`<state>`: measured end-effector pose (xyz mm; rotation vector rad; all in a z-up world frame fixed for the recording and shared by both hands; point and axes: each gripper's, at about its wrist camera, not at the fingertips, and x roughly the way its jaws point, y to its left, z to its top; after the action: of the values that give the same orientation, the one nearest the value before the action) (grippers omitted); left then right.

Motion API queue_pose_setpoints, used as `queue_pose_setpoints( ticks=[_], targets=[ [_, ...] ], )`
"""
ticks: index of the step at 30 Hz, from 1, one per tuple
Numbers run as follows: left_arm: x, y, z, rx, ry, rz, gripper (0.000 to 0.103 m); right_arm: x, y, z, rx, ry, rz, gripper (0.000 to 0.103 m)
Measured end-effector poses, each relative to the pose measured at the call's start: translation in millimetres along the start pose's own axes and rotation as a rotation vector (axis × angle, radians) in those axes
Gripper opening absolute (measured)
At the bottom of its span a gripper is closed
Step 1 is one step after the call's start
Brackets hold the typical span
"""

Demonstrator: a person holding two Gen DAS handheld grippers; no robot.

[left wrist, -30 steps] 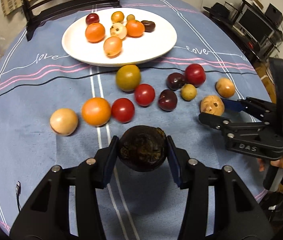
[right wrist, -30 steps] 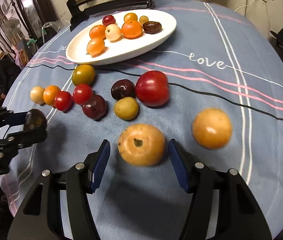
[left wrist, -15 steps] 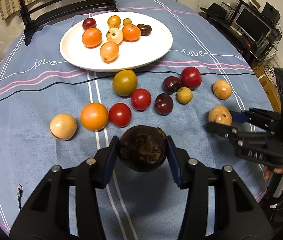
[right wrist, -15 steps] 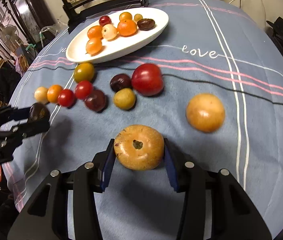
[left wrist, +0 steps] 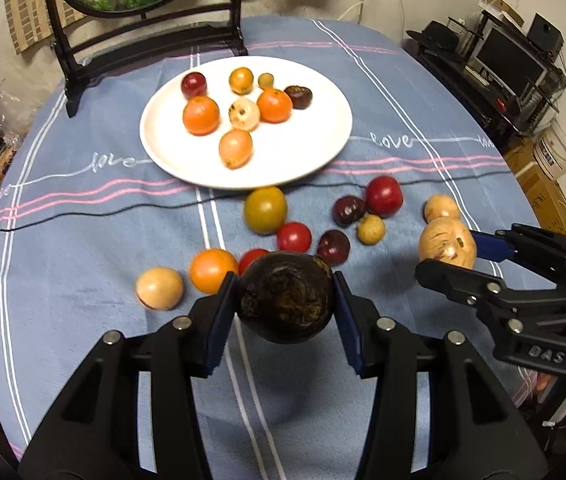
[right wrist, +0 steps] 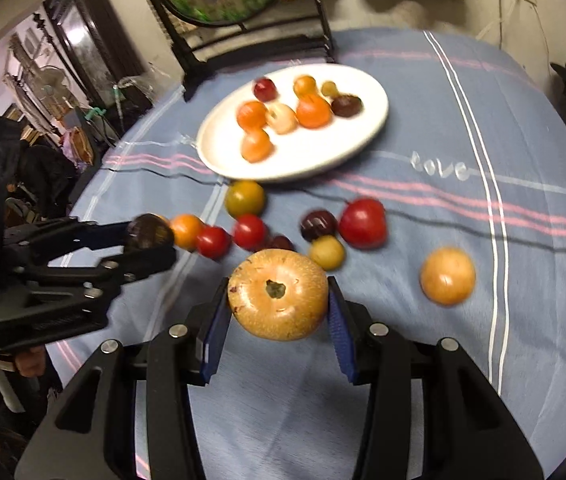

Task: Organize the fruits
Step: 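Carry both fruits onto the white plate and open both grippers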

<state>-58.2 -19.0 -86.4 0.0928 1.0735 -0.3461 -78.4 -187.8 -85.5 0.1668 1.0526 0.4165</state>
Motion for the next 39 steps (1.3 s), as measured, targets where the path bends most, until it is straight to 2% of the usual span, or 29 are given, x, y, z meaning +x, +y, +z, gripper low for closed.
queue_pose_setpoints(
  ticks=[10, 19, 28, 39],
  targets=[
    [-15, 13, 33, -0.032, -0.055, 0.066, 0.048, -28, 9, 39, -0.030, -0.107, 0.011, 0.046],
    [-11, 19, 74, -0.046, -0.084, 0.107, 0.048, -21, 7, 76, -0.049, -0.152, 0.013, 0.046],
    [7, 30, 103, -0.067, -0.075, 0.134, 0.048, 4, -3, 105, -0.043, -0.151, 0.029, 0.046],
    [31, 50, 118, -0.106, -0.062, 0.132, 0.048, 27, -28, 114, -0.003, -0.116, 0.011, 0.046]
  ],
)
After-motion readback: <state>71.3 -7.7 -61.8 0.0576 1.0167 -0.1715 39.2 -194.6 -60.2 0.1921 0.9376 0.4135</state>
